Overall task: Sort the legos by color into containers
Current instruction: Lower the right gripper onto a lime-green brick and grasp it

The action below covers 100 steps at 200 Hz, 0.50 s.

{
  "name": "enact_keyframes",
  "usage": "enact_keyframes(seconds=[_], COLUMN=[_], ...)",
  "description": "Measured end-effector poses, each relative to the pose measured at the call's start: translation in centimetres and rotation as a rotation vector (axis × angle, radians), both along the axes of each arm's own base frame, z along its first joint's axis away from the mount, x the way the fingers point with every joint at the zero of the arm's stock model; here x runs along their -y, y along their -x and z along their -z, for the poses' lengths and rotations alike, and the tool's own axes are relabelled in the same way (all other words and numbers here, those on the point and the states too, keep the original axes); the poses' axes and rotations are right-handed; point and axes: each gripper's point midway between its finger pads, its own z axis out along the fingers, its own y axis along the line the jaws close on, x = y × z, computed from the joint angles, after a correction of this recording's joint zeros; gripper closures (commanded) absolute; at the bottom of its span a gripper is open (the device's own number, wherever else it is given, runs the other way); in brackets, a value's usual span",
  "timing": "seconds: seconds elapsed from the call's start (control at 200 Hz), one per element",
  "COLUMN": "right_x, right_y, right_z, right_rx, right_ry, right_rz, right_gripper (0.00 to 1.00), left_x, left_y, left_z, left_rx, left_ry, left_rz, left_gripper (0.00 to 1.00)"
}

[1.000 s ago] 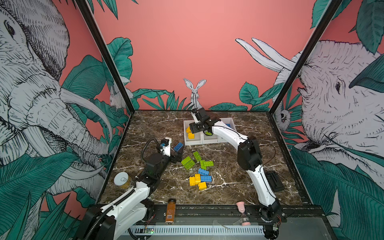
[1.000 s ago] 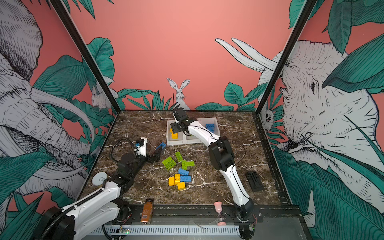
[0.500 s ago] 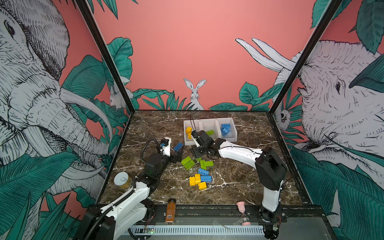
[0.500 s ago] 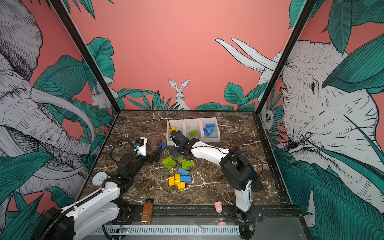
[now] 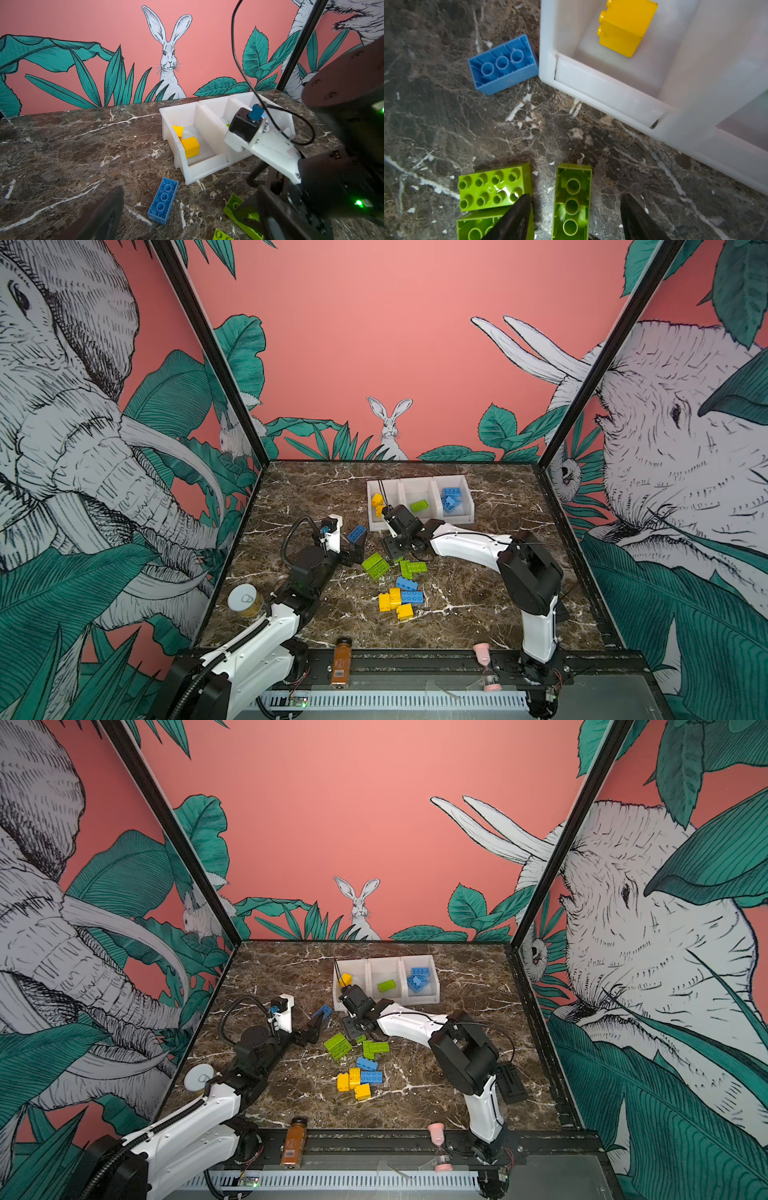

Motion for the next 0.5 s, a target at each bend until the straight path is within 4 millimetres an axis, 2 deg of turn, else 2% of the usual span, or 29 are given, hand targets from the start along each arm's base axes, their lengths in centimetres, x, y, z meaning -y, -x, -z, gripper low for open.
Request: enact_keyframes(seconds=[0.195,0.5], right_x=[0.4,0.5], right_y=[0.1,0.1], right_z=[2.2,3.7], right_rx=[-0.024,-0.045], right_ry=[0.041,0.06], right_rz=[0.009,0.021], right_gripper=[0.42,0.54], left_x=[0.0,0.0], left_y=[0.0,0.0], left_z=[0.0,0.0], left_rx=[0.0,0.0], left_ry=[0.0,0.0], left_rz=[0.0,-0.001], left_gripper=[0.01,0.01])
